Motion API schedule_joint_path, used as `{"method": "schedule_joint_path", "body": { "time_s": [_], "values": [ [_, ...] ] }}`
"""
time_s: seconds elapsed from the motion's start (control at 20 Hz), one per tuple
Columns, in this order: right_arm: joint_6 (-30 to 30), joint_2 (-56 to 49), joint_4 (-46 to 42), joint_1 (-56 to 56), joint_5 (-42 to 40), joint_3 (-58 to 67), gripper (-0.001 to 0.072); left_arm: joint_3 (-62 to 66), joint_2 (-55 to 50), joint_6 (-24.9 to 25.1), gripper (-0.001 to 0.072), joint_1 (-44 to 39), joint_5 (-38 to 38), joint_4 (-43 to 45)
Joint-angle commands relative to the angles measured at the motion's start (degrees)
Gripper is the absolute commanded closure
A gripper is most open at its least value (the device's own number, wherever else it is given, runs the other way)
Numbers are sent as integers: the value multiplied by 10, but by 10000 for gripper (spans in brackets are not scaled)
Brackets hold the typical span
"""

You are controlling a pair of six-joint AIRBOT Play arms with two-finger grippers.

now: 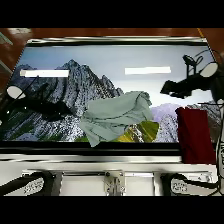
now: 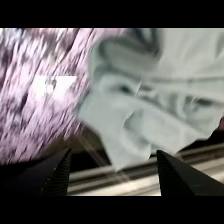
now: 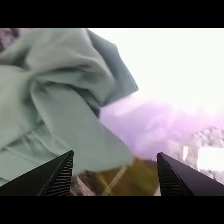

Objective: Fold the shirts.

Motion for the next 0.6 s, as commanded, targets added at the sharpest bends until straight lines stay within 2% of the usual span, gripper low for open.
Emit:
{"method": "schedule_joint_path", "body": {
  "time_s": [0.0, 0.05, 0.25, 0.45, 0.55],
  "values": [
    [-32, 9, -19, -84, 105, -22, 78, -129, 69, 10, 53, 7, 0, -24],
    [-33, 9, -6, -94, 101, -38, 78, -169, 75, 11, 19, -6, 29, -50],
    [-38, 9, 54, -96, 47, -102, 78, -261, 64, 17, 22, -106, 160, -123],
    [-45, -29, 93, -86, 40, -114, 78, -261, 30, 17, 41, -182, 272, -187],
    [-52, -50, 93, -66, 40, -114, 78, -260, 7, 17, 44, -192, 297, -211]
  ]
}}
